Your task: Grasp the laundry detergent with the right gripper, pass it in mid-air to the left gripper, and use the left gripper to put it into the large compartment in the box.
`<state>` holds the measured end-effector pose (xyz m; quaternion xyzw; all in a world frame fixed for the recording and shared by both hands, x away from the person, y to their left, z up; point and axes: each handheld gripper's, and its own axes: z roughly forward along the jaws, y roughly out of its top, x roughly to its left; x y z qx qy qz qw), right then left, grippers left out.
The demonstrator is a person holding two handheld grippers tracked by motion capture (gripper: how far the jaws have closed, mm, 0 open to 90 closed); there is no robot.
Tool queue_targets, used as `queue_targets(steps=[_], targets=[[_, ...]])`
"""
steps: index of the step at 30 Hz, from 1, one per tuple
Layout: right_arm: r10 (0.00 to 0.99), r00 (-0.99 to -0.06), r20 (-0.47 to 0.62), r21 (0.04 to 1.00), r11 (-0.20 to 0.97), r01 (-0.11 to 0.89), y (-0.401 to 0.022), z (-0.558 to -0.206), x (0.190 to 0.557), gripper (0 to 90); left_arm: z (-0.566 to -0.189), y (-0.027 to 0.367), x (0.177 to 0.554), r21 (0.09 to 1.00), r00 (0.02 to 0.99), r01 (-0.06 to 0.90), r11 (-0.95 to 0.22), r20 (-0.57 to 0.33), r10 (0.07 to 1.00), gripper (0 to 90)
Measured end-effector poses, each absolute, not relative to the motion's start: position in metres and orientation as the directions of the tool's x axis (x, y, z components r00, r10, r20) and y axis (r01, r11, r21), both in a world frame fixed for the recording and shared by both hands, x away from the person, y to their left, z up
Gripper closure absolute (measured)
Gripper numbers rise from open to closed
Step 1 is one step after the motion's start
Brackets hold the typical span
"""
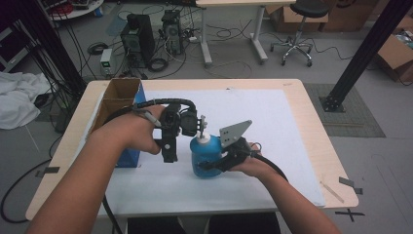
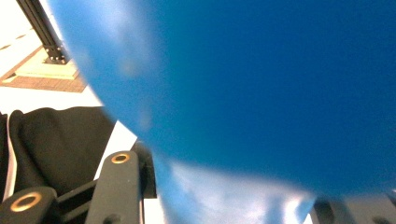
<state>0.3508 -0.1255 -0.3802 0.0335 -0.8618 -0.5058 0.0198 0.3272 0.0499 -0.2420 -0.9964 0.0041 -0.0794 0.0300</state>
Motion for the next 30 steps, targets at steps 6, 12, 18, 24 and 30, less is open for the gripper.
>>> queue_targets(steps=[6,12,18,24,30], targets=[[-0.084,-0.996,-0.01,0.867,0.496,-0.051,-0.11,-0.383,0.349,47.5,-0.244,0.049,0.326,-0.055,0.988,-0.007,-0.998,0.152,-0.015,0.0],[-0.085,-0.996,-0.005,0.871,0.489,-0.046,-0.099,-0.385,0.348,47.4,-0.247,0.046,0.324,-0.05,0.99,-0.009,-0.999,0.142,-0.016,0.1],[-0.096,-0.995,-0.011,0.87,0.489,-0.057,-0.084,-0.386,0.345,47.4,-0.251,0.044,0.322,-0.044,0.991,-0.014,-0.999,0.132,-0.019,0.1],[-0.106,-0.994,-0.01,0.874,0.483,-0.06,-0.075,-0.385,0.344,47.4,-0.252,0.043,0.321,-0.047,0.992,-0.011,-0.999,0.126,-0.017,0.1],[-0.104,-0.995,-0.006,0.879,0.475,-0.055,-0.069,-0.385,0.345,47.3,-0.255,0.043,0.32,-0.04,0.992,-0.006,-0.999,0.123,-0.01,0.1]])
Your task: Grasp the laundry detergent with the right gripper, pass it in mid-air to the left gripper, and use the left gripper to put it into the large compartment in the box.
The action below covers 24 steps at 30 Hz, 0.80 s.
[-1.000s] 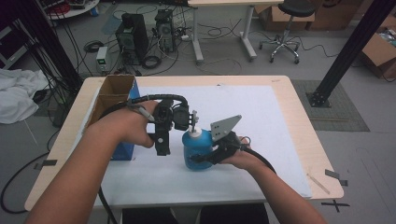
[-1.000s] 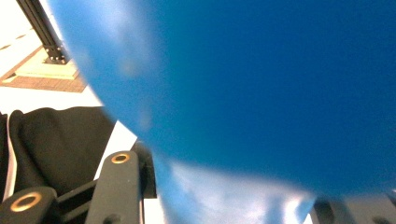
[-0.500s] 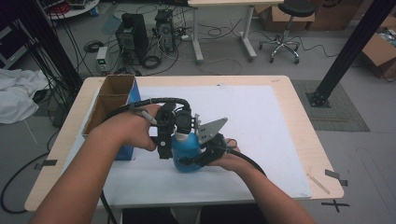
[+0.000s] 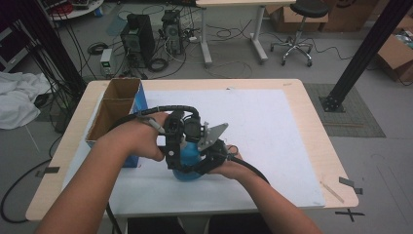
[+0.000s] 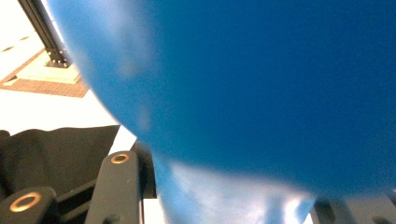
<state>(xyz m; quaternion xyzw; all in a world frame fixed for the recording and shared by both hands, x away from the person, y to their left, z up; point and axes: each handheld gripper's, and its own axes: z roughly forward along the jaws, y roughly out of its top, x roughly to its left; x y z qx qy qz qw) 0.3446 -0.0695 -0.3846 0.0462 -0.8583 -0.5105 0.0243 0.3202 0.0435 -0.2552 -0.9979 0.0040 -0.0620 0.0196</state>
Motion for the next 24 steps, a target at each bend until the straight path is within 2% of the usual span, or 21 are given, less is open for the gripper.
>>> queue_targets(steps=[5,13,24], targets=[[-0.095,-0.995,0.019,0.877,0.479,-0.029,-0.0681,-0.3829,0.3428,47.2,-0.2588,0.0426,0.3201,-0.039,0.993,0.0,-0.999,0.116,-0.004,0.1],[-0.114,-0.993,-0.013,0.884,0.463,-0.065,-0.0642,-0.3811,0.3428,47.1,-0.2631,0.0419,0.319,-0.031,0.993,0.005,-1.0,0.118,0.001,0.1],[-0.115,-0.993,-0.005,0.881,0.47,-0.059,-0.062,-0.3803,0.342,47.1,-0.2621,0.0413,0.3175,-0.025,0.991,0.02,-0.999,0.134,0.017,0.7]])
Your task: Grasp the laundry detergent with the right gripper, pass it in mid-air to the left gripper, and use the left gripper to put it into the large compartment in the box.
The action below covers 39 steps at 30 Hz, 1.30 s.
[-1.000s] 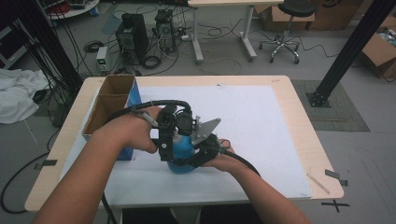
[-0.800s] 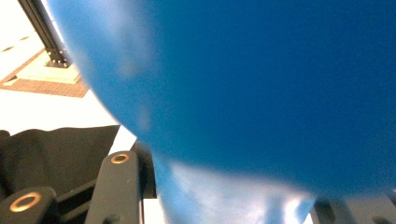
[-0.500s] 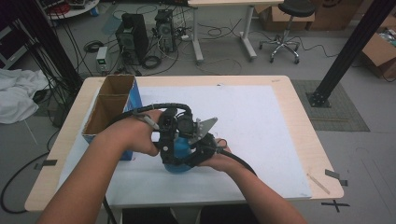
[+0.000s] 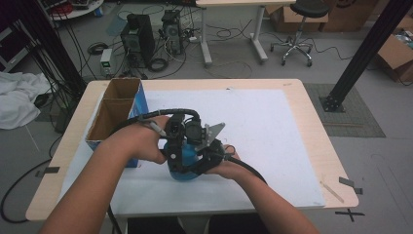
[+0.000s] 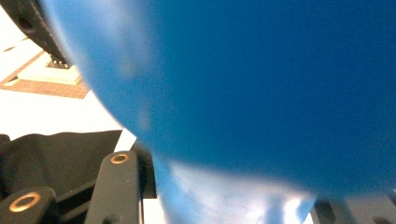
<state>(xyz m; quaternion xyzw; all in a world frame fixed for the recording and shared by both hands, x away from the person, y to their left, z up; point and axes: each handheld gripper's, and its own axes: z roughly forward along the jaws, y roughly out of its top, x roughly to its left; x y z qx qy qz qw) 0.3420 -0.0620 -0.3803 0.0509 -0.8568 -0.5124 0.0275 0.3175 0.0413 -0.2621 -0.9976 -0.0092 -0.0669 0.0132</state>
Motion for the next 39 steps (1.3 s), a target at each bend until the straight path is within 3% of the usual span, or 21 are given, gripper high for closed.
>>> queue_targets(steps=[39], targets=[[-0.118,-0.993,0.0,0.887,0.459,-0.055,-0.059,-0.3795,0.3414,47.1,-0.2622,0.0414,0.3158,-0.06,0.991,0.028,-0.998,0.131,0.02,19.2]])
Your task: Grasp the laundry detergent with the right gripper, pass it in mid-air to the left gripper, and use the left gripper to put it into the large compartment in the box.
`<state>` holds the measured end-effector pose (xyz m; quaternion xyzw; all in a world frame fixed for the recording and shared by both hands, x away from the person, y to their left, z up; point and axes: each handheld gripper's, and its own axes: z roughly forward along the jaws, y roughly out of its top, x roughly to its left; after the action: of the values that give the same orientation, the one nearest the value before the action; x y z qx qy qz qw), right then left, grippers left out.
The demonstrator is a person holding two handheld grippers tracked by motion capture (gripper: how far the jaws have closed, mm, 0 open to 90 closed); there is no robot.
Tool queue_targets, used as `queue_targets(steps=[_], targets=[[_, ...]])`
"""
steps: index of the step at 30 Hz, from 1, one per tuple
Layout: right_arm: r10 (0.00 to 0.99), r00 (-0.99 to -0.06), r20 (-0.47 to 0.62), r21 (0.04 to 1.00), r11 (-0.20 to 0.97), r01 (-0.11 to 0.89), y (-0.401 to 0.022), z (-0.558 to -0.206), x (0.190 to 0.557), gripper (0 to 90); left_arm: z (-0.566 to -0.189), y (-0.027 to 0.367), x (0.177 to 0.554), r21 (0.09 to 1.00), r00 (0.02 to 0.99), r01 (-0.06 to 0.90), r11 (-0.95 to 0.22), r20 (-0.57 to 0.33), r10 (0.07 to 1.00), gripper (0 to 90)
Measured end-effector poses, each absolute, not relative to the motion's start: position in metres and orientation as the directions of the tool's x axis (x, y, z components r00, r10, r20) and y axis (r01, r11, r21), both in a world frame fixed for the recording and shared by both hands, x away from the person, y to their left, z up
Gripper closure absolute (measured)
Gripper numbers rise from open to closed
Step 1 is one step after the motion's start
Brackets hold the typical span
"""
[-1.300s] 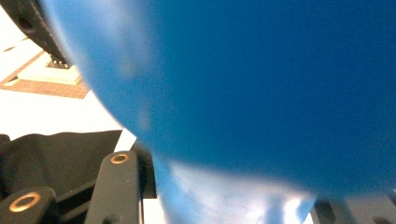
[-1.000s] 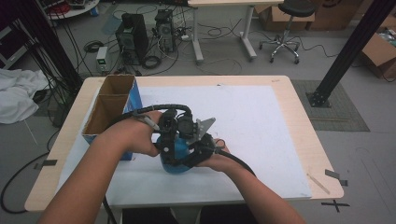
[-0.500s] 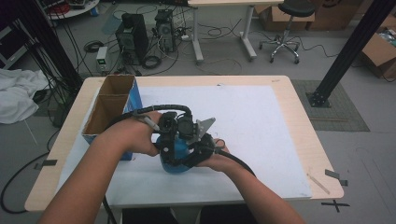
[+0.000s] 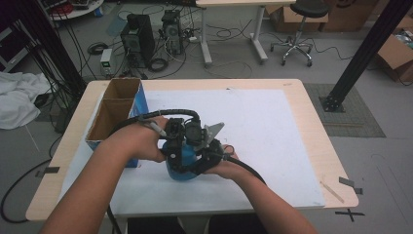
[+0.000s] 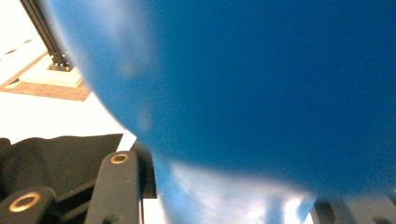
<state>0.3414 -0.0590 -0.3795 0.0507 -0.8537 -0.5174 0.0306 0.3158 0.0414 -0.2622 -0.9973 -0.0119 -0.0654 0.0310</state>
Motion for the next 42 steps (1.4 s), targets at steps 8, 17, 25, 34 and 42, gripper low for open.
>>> queue_targets(steps=[8,17,25,34,42], targets=[[-0.122,-0.992,-0.01,0.89,0.452,-0.065,-0.0566,-0.3789,0.3399,47.1,-0.2607,0.0416,0.3139,-0.067,0.991,0.024,-0.997,0.132,0.015,26.8],[-0.127,-0.992,-0.01,0.89,0.451,-0.067,-0.0556,-0.3773,0.3391,47.1,-0.2592,0.0413,0.3125,-0.074,0.992,0.026,-0.997,0.127,0.017,29.9],[-0.128,-0.992,-0.018,0.893,0.444,-0.074,-0.0553,-0.3775,0.3395,47.1,-0.2593,0.0414,0.3127,-0.072,0.993,0.023,-0.997,0.117,0.015,34.7],[-0.128,-0.992,-0.022,0.891,0.448,-0.077,-0.0556,-0.3777,0.3391,47.2,-0.26,0.0408,0.3124,-0.078,0.993,0.033,-0.996,0.113,0.024,37.3],[-0.136,-0.991,-0.013,0.897,0.436,-0.072,-0.0564,-0.3766,0.3373,46.1,-0.2557,0.0369,0.312,-0.101,0.992,0.071,-0.992,0.107,0.06,38.8]])
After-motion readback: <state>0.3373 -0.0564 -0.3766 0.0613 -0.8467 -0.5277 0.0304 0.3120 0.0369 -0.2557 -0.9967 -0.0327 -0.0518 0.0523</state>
